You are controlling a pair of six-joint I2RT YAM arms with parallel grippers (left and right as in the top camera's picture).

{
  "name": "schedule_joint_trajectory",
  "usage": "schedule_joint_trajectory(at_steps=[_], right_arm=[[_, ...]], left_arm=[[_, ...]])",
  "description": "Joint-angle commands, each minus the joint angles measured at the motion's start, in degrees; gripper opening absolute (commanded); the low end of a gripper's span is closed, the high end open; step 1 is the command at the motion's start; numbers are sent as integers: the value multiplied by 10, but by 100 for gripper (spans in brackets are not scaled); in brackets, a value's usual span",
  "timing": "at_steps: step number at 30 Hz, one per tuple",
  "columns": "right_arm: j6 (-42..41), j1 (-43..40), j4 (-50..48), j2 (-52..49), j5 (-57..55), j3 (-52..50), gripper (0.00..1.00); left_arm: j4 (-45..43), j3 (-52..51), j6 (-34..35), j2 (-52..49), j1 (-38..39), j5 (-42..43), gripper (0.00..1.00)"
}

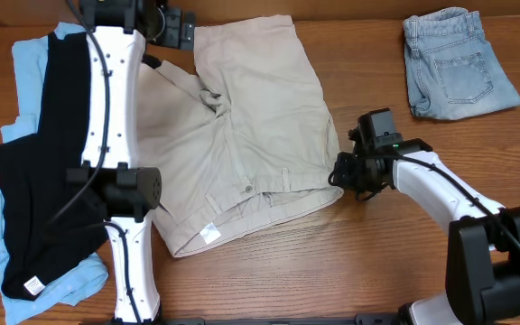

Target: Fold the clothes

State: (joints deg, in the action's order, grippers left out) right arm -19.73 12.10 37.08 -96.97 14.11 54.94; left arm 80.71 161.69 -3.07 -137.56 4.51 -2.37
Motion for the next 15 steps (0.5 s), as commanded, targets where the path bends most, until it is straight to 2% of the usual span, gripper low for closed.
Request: schedule_joint_trajectory(at_steps=[1,6,10,15], right_arm=[[-8,-4,5,-5,-20,-3,4],[38,-64,57,-4,-66,36,4],[108,-149,108,-4,-66,128,4],[194,-230,123,-5,-43,245,4]], left_arm=[[19,21,3,16,0,4,100],[35,21,-9,16,-1,4,100],[42,20,-17,16,-1,5,100],[47,18,-17,15,-1,5,100]])
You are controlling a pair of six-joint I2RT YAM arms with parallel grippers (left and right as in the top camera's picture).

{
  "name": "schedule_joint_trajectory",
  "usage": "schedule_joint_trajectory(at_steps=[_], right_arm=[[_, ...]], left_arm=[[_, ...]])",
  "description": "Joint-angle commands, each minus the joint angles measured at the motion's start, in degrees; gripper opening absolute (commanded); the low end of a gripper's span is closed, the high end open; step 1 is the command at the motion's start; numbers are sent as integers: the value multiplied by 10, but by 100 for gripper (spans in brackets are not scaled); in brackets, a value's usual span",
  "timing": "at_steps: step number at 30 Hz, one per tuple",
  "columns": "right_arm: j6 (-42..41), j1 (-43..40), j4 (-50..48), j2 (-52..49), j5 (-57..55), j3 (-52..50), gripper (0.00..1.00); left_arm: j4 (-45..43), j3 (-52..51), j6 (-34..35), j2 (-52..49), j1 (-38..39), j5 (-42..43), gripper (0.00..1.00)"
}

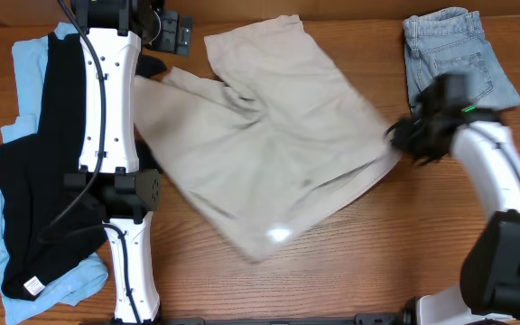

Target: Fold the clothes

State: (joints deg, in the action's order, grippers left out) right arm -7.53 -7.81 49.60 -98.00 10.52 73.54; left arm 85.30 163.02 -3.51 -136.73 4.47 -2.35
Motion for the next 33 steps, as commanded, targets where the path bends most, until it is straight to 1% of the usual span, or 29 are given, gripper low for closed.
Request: schedule_joint_trajectory(at_steps=[1,3,6,7,8,9,10,14,18,21,23,28,33], right_arm=[[89,-40,-4,6,-5,78,4],[113,-53,-15,6,-7,114,4],[114,-59,-43,6,-8,136,4],[107,-59,-53,6,-9,140,11],[103,-59,-59,6,-8,141,39],[96,-57,-60,6,-8,143,75],[85,-57,-57,6,-6,144,99],[42,-57,-3,17,47,158,100],[28,-55,61,45,128,161,100],[29,-45,98,53,127,161,100],[30,-35,116,53,123,161,100],[30,-14,122,53,118,161,100],[30,-5,123,53,112,161,100]], left_arm=[[2,2,-12,7,0,5,100],[3,-7,-12,5,0,9,100],[2,-29,-13,-3,0,14,100],[2,-39,-20,-6,0,23,100],[3,-49,-27,-10,0,33,100],[2,-61,-33,-13,0,43,100],[2,-75,-41,-16,0,53,100],[7,-140,-77,-18,0,92,100],[7,-197,-148,-18,2,162,100],[-47,-252,-185,-18,10,170,100],[-104,-294,-200,-18,17,168,100],[-232,-378,-216,-18,40,170,83],[-299,-435,-235,-18,63,163,71]])
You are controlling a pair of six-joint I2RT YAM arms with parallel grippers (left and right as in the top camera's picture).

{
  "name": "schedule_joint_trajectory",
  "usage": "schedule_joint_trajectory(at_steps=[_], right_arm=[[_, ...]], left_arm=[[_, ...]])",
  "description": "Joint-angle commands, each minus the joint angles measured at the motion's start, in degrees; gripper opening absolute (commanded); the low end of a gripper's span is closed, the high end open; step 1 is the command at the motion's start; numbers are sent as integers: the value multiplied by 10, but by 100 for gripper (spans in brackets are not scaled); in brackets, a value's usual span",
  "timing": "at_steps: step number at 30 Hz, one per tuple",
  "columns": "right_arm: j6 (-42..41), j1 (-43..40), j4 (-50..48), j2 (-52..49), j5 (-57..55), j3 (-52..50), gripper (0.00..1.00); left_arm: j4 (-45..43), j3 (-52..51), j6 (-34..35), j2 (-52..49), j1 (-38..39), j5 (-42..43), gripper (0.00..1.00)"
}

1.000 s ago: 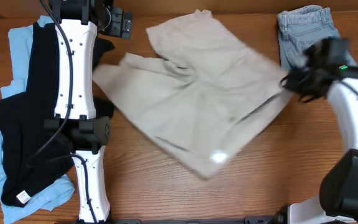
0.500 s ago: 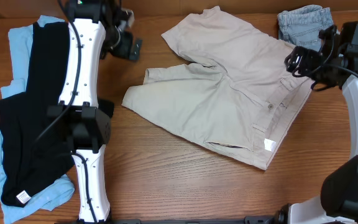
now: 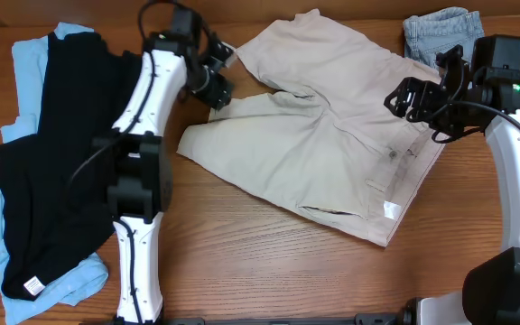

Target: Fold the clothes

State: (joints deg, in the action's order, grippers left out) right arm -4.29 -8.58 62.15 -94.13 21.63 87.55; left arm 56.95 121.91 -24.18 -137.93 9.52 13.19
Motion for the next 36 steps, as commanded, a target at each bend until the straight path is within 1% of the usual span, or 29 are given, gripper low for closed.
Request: schedule_joint_trajectory(at_steps=[1,2,3,5,8,11,17,22,26,27,28,29,30,31,32,33,36], right_arm=[[-3,4,-3,14,1,21,100],[-2,4,-3,14,1,21,100],[-2,4,-3,14,1,21,100],[-2,4,-3,14,1,21,100],[-2,4,-3,14,1,21,100],[-2,4,-3,14,1,21,100],[-2,4,-3,14,1,20,99],[-2,4,3,14,1,20,99],[-2,4,4,14,1,19,99],[-2,4,3,14,1,18,99],[-2,4,2,14,1,17,99],[-2,4,1,14,1,16,99],[-2,4,1,13,1,17,99],[-2,4,1,13,1,16,99],[-2,4,1,12,1,16,99],[-2,4,2,11,1,16,99],[-2,4,2,7,1,16,99]], left_arm=[[-26,-33,-28,-6,15,-2,66],[-39,-42,-22,-6,17,-20,61],[-43,-45,-15,-6,17,-30,59],[-48,-50,3,-6,17,-49,51],[-47,-51,9,-6,13,-53,47],[-49,-52,9,-6,12,-61,38],[-43,-52,9,-6,13,-85,4],[-47,-52,11,-6,3,-97,4],[-38,-52,10,-6,-6,-71,4],[-36,-52,11,-6,-7,-71,11],[-31,-52,10,-6,-8,-64,30],[-28,-52,10,-6,-8,-56,52],[-24,-52,10,-6,-8,-46,68],[-18,-52,10,-6,-8,-33,77],[-14,-52,10,-6,-8,-21,80],[-9,-52,10,-6,-8,-5,81],[-4,-52,10,-6,-8,31,80]])
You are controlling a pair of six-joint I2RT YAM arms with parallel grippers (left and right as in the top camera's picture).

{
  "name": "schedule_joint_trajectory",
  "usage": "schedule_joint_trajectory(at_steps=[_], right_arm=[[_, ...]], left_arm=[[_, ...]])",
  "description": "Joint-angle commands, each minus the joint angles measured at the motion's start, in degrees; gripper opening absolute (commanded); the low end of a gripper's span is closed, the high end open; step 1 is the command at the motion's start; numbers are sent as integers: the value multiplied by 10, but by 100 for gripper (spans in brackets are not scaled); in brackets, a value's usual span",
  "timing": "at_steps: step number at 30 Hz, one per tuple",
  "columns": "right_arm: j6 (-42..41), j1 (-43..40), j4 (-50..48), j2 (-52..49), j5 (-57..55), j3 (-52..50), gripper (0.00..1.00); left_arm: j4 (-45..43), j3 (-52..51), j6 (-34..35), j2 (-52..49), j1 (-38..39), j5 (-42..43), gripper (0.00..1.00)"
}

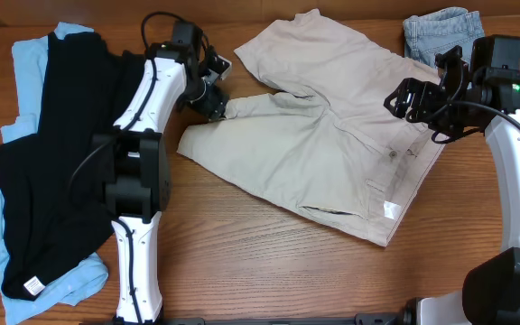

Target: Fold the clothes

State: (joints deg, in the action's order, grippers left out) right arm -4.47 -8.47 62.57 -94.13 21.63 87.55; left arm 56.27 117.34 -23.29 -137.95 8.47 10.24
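Observation:
Khaki shorts [323, 144] lie spread and turned on the wooden table, waistband towards the right and legs towards the left. My left gripper [211, 99] sits at the edge of the nearer leg, where a ridge of fabric runs up to its fingers; it looks shut on that cloth. My right gripper [403, 97] hovers over the waistband side, jaws apart and nothing between them. Folded denim shorts [427, 27] lie at the far right, partly behind the right arm.
A black garment [52, 162] lies on top of a light blue one [25, 63] along the left side of the table. The left arm's white links [129, 181] stand between that pile and the khaki shorts. Bare wood [269, 262] shows at the front.
My left gripper has shifted slightly down and left at the leg's edge, and a ridge of khaki fabric now runs up to it. The right gripper and the rest of the shorts are unchanged.
The khaki shorts first lay left of centre, my right gripper at their waist corner and my left at the far edge. Then they were blurred and further right with the right gripper. Later they lay turned, waistband right, right gripper clear above; now the left gripper holds the leg's edge.

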Motion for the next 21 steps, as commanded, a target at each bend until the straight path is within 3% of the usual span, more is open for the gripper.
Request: schedule_joint_trajectory(at_steps=[1,10,19,21], right_arm=[[0,3,-3,5,1,16,99],[0,3,-3,5,1,16,99],[0,3,-3,5,1,16,99],[0,3,-3,5,1,16,99]], left_arm=[[3,-6,2,-5,3,67,79],[2,-6,0,-5,3,76,69],[-6,-6,0,-45,17,76,7],[-7,-6,0,-52,17,71,4]])
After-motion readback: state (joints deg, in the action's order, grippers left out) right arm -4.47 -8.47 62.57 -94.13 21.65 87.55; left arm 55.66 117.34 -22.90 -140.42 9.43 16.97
